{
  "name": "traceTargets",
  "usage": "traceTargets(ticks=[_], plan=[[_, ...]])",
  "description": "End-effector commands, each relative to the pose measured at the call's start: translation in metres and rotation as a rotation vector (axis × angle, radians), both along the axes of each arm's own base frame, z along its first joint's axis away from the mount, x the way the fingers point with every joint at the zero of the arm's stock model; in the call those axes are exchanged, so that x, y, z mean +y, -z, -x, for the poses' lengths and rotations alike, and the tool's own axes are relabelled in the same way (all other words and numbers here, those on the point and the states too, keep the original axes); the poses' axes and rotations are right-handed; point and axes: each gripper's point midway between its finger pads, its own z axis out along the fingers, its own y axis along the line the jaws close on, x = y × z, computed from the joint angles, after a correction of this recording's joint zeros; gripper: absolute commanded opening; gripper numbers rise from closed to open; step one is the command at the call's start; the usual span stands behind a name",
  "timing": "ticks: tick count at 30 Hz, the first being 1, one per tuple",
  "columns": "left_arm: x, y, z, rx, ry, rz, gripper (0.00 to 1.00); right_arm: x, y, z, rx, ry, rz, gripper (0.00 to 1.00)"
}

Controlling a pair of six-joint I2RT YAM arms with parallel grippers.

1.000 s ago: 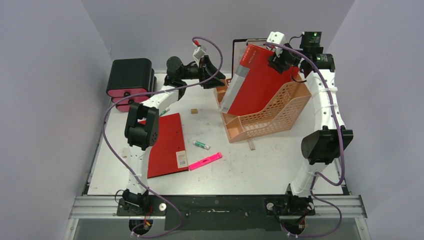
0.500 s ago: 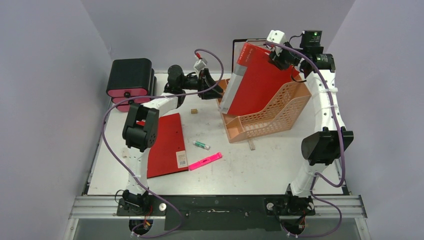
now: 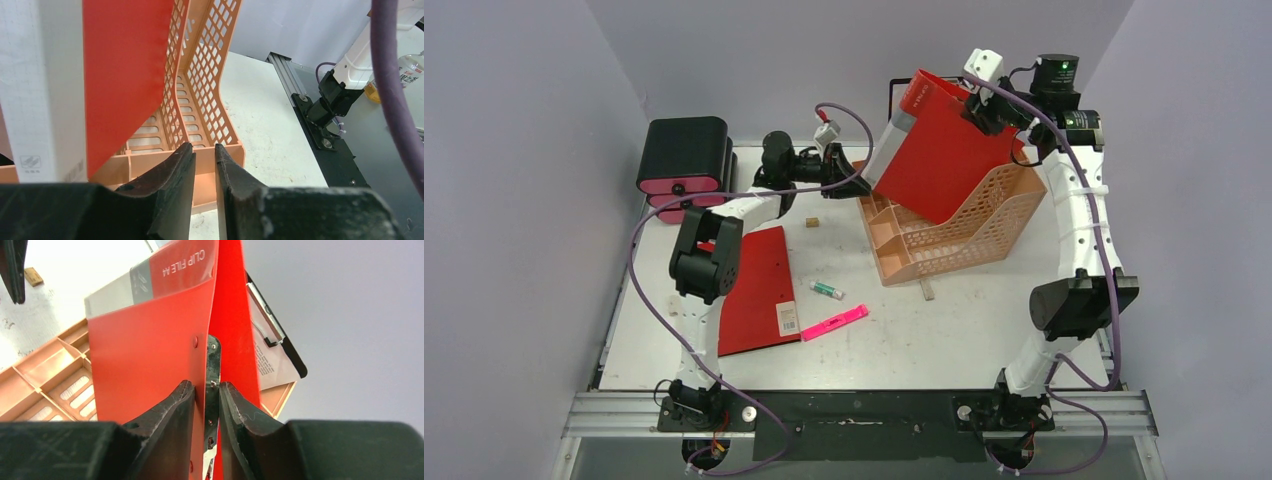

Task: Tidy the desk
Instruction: Place the folder in the storage box.

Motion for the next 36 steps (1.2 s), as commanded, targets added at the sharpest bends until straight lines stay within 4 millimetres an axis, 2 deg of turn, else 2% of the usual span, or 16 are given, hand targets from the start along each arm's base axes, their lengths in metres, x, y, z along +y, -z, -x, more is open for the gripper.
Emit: traceTargets(ticks=[1,6,9,14,17,20,23,30,36], plan=[[-0.005,-0.020,0.009,-0.079,0.008,0.012,0.19,0.007,-0.047,0.012,-0.128,-0.003,-0.036,0.05],[-0.010,-0.008,0.000,-0.061,-0.026,-0.028,0.16,0.008,-0.047,0.021,-0.131,-0.031,-0.007,0.05],[-0.005,-0.014,-0.011,-0.055,-0.061,-0.023,0.17,0.008,-0.041,0.032,-0.132,-0.075,0.043,0.05],[0.015,-0.046,-0.031,-0.098,-0.118,0.036,0.36,0.003,-0.024,0.050,-0.106,-0.135,0.118,0.05],[0.025,-0.060,-0.038,-0.125,-0.134,0.060,0.42,0.002,-0.022,0.059,-0.102,-0.160,0.139,0.05],[0.026,-0.062,-0.039,-0.160,-0.126,0.057,0.45,0.000,-0.023,0.062,-0.114,-0.159,0.158,0.05],[0.016,-0.049,-0.038,-0.159,-0.104,0.037,0.46,-0.005,-0.027,0.060,-0.129,-0.135,0.178,0.05],[-0.018,0.004,-0.033,-0.127,-0.066,-0.046,0.44,-0.010,-0.040,0.059,-0.159,-0.119,0.191,0.05],[-0.042,0.030,-0.031,-0.115,-0.046,-0.101,0.34,-0.012,-0.048,0.062,-0.184,-0.115,0.206,0.05]])
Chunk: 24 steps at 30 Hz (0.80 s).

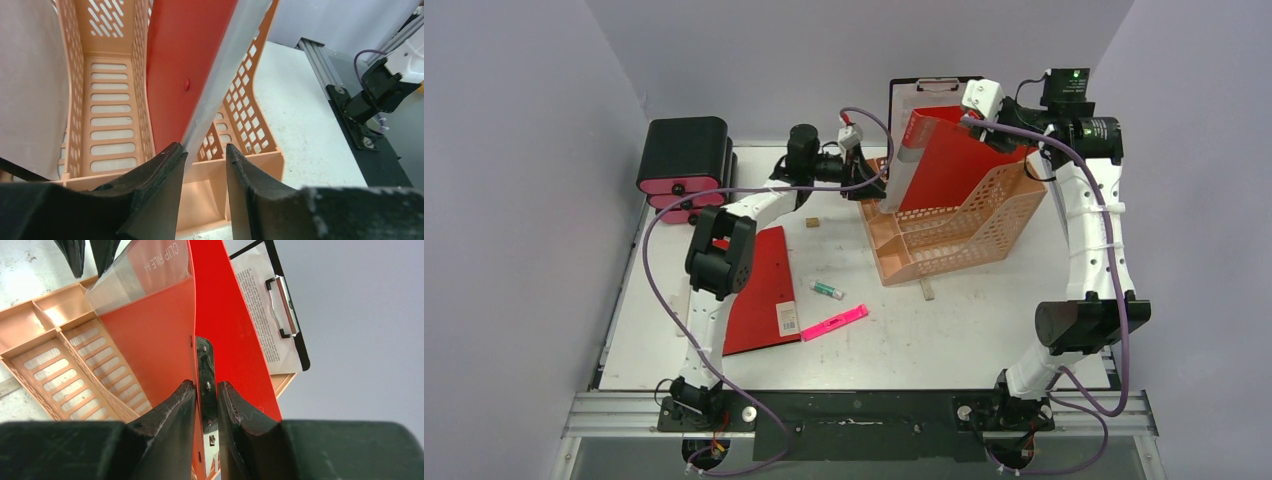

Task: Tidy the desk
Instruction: Place the folder in the storage box.

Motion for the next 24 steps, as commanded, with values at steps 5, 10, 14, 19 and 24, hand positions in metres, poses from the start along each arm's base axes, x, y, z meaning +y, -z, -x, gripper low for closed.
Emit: traceTargets(ticks=[5,10,14,19,24], plan=[[-0.025,0.025,-0.002,-0.082,0.017,-0.093,0.19,-0.013,-0.049,0.004,-0.164,0.034,0.022,0.05],[-0.036,0.032,0.004,-0.084,0.030,-0.111,0.13,-0.019,-0.053,-0.003,-0.179,0.070,0.026,0.05],[-0.045,0.032,0.007,-0.080,0.038,-0.114,0.11,-0.021,-0.057,-0.006,-0.192,0.092,0.021,0.05],[-0.053,0.034,0.008,-0.080,0.033,-0.120,0.09,-0.019,-0.066,-0.001,-0.208,0.089,0.002,0.05],[-0.060,0.045,-0.006,-0.085,-0.057,-0.166,0.03,-0.017,-0.057,0.000,-0.185,0.080,-0.004,0.05]])
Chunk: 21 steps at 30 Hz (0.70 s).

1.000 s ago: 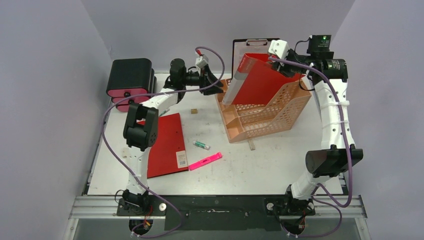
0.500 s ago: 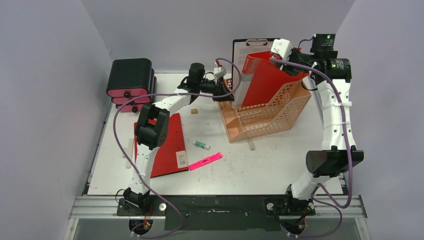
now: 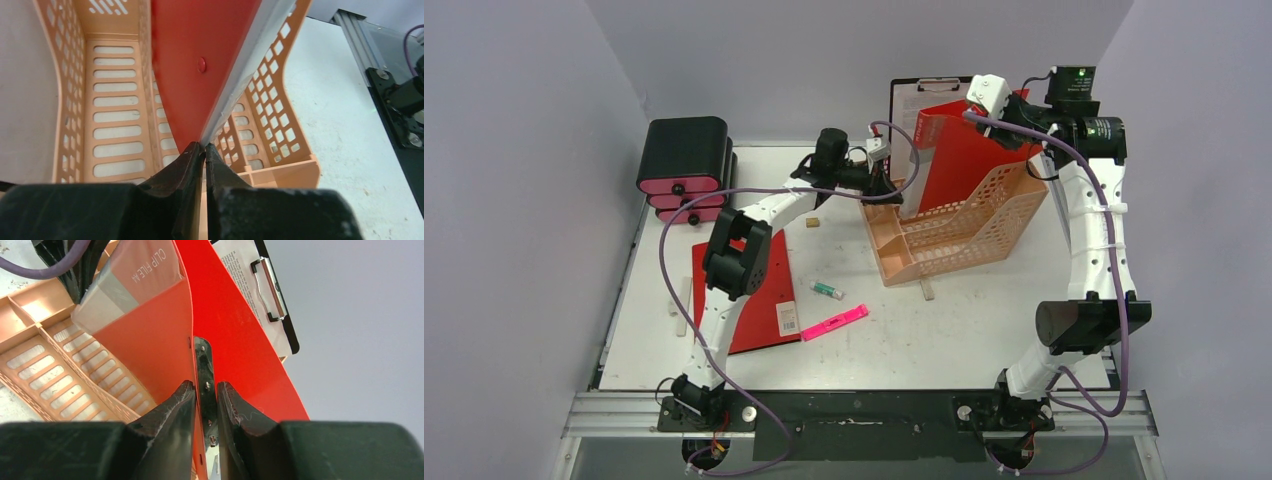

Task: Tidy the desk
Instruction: Place the folder in the storage box.

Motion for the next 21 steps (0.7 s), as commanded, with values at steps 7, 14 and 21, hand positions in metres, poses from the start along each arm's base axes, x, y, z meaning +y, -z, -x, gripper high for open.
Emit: traceTargets(ticks=[7,14,21], plan=[[-0.007,0.014,-0.023,-0.062,-0.139,-0.096,0.02,0.002,-0.016,0.010,-0.082,-0.013,-0.021,0.05],[0.017,-0.011,-0.029,0.007,-0.173,-0.062,0.22,0.014,0.010,0.022,-0.021,-0.066,0.008,0.56],[0.053,-0.059,-0.029,0.031,-0.216,-0.014,0.58,0.014,-0.024,0.013,-0.084,0.013,-0.077,0.89]])
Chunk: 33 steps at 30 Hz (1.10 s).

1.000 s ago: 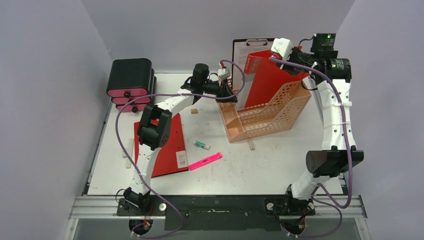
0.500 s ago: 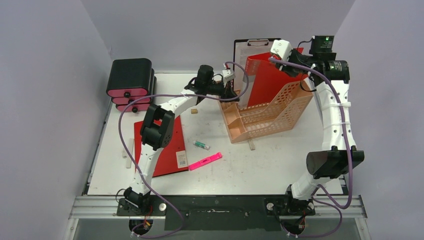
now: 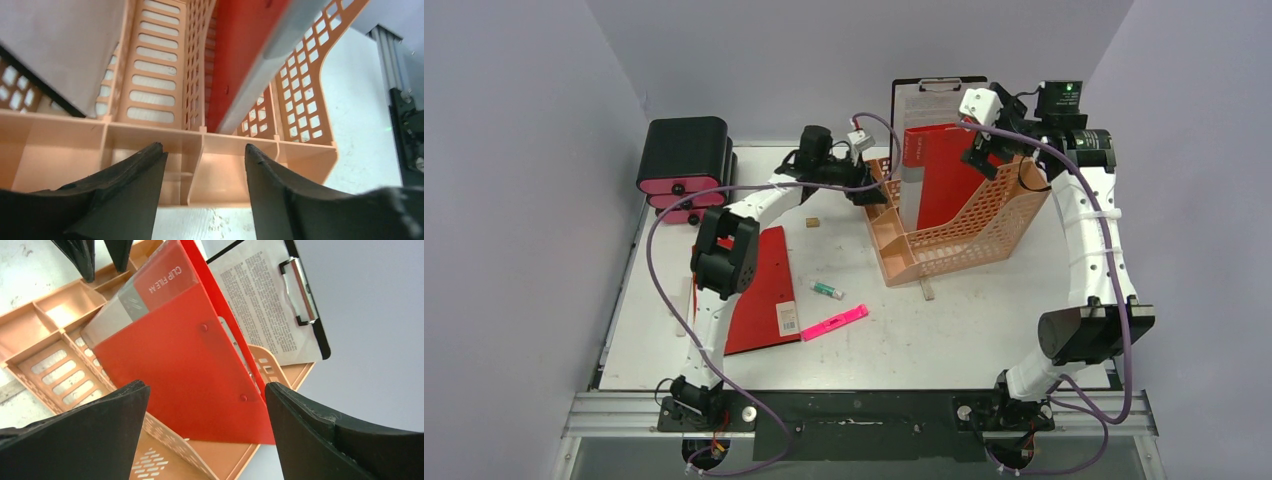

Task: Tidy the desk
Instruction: Place the folder in the storage box, then pick up the folder from the center of the board.

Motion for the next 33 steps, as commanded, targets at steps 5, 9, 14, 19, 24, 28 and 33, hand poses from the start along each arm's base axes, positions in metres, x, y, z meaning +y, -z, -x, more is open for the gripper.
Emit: traceTargets(ticks=[5,9,14,19,24,28,33], plan=[[0.058,-0.119,0.001,-0.071,-0.085,0.114,0.79,-0.009,-0.070,-0.009,-0.206,0.170,-0.068,0.95],[0.098,-0.139,0.005,-0.116,-0.157,0.070,0.97,-0.016,-0.071,-0.005,-0.216,0.221,-0.073,1.00],[0.157,-0.135,0.018,-0.168,-0.287,-0.078,0.96,0.006,-0.066,0.021,-0.144,0.142,-0.149,0.90],[0.221,-0.121,0.040,-0.145,-0.442,-0.191,0.96,0.053,-0.064,0.053,-0.032,0.003,-0.304,0.90],[0.277,-0.111,0.074,-0.079,-0.558,-0.252,0.96,0.115,-0.054,0.075,0.076,-0.102,-0.412,0.90],[0.322,-0.103,0.100,-0.077,-0.674,-0.307,0.96,0.157,-0.039,0.076,0.156,-0.128,-0.485,0.90],[0.347,-0.088,0.130,-0.112,-0.741,-0.415,0.96,0.203,-0.002,0.065,0.254,-0.133,-0.527,0.90]])
